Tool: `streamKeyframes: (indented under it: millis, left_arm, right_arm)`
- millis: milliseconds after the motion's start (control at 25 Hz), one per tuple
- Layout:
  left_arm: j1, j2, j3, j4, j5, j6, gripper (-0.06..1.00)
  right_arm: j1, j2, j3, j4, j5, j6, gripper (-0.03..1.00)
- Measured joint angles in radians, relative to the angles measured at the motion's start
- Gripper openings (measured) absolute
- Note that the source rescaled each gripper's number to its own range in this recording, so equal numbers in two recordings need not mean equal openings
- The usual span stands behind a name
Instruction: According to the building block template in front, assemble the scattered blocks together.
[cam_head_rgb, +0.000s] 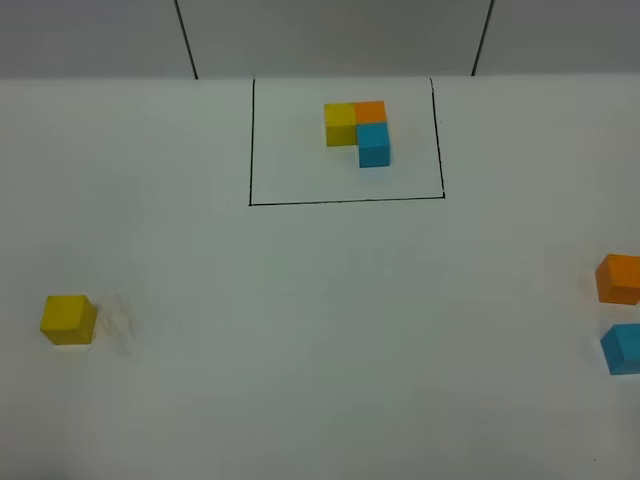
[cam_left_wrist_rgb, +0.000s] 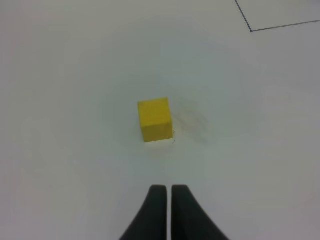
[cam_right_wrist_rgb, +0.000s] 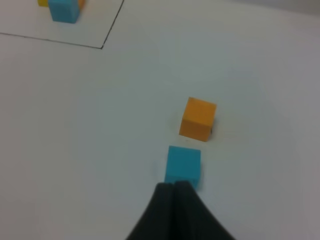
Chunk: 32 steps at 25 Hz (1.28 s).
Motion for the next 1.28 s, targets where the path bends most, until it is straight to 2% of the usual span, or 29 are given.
streamKeyframes:
  millis: [920,1080,1200,1280]
  left_arm:
    - [0.000,0.000,0.000,0.001,0.000,0.000,0.01]
    - [0.000,0.000,0.000,0.001,0.000,0.000,0.15]
    - [0.000,0.000,0.000,0.003,0.000,0.000,0.38]
    - [0.000,0.000,0.000,0.004,0.000,0.000,0.58]
  right_arm:
    - [0.000,0.000,0.000,0.000,0.000,0.001,0.00]
    - [0.000,0.000,0.000,0.000,0.000,0.001,0.00]
    - [0.000,0.000,0.000,0.000,0.000,0.001,0.00]
    - [0.000,0.000,0.000,0.000,0.000,0.001,0.00]
